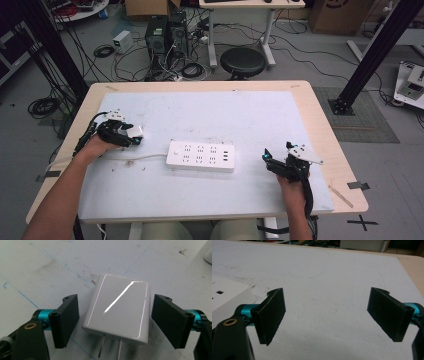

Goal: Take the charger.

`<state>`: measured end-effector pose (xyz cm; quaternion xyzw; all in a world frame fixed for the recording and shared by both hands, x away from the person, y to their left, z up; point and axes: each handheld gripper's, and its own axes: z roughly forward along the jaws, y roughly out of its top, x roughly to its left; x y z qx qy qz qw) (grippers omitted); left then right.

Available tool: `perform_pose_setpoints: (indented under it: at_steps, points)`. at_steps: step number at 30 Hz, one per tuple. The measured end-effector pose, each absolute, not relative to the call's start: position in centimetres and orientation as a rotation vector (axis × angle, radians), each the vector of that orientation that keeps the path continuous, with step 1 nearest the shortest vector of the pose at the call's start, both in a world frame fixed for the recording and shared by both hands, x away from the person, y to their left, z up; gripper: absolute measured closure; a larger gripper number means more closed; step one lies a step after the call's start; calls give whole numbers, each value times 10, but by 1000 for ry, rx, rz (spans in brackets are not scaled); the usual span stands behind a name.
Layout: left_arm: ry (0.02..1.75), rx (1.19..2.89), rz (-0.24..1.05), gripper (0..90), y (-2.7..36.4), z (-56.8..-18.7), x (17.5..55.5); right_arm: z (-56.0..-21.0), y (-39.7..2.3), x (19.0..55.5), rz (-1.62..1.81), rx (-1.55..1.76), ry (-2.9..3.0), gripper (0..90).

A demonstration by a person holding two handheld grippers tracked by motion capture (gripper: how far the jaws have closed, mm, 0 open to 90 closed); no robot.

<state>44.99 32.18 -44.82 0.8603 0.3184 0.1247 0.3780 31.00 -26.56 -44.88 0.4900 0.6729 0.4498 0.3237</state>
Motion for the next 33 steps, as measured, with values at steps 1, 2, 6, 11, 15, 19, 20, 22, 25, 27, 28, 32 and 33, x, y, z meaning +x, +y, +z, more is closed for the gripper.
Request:
perform_pose_setpoints:
  at_steps: [1, 2, 6, 11, 15, 19, 20, 22, 25, 27, 28, 32, 33]
  points:
    - [814, 2199, 319, 256, 322, -448, 450, -449, -266, 310, 1180, 1287, 1766, 155]
    - [816, 2200, 325, 267, 322, -448, 450, -449, -266, 310, 1180, 1286, 1765, 155]
    - [812, 2216, 338, 282, 321, -447, 449, -449, -266, 310, 1179, 1293, 1764, 155]
    - [802, 2227, 332, 379, 320, -445, 448, -449, -266, 310, 1181, 1295, 1763, 155]
    - [800, 2235, 332, 423, 319, -443, 446, -449, -266, 310, 1180, 1287, 1761, 155]
    - [811, 2240, 330, 424, 317, -442, 445, -449, -266, 310, 1178, 1282, 1759, 155]
    - [809, 2238, 328, 425, 316, -442, 444, -449, -266, 309, 1181, 1293, 1762, 155]
    - [812, 2232, 336, 425, 315, -441, 443, -449, -266, 309, 1179, 1293, 1763, 155]
    - [838, 2194, 365, 425, 315, -436, 441, -449, -265, 309, 1181, 1294, 1762, 155]
    - [851, 2160, 384, 425, 315, -430, 438, -449, -266, 309, 1181, 1293, 1762, 155]
    - [858, 2151, 392, 425, 314, -427, 437, -449, -266, 309, 1181, 1293, 1762, 155]
    - [920, 2091, 449, 425, 312, -414, 424, -449, -266, 309, 1180, 1289, 1761, 155]
    - [920, 2091, 449, 425, 312, -414, 424, -449, -266, 309, 1180, 1289, 1761, 155]
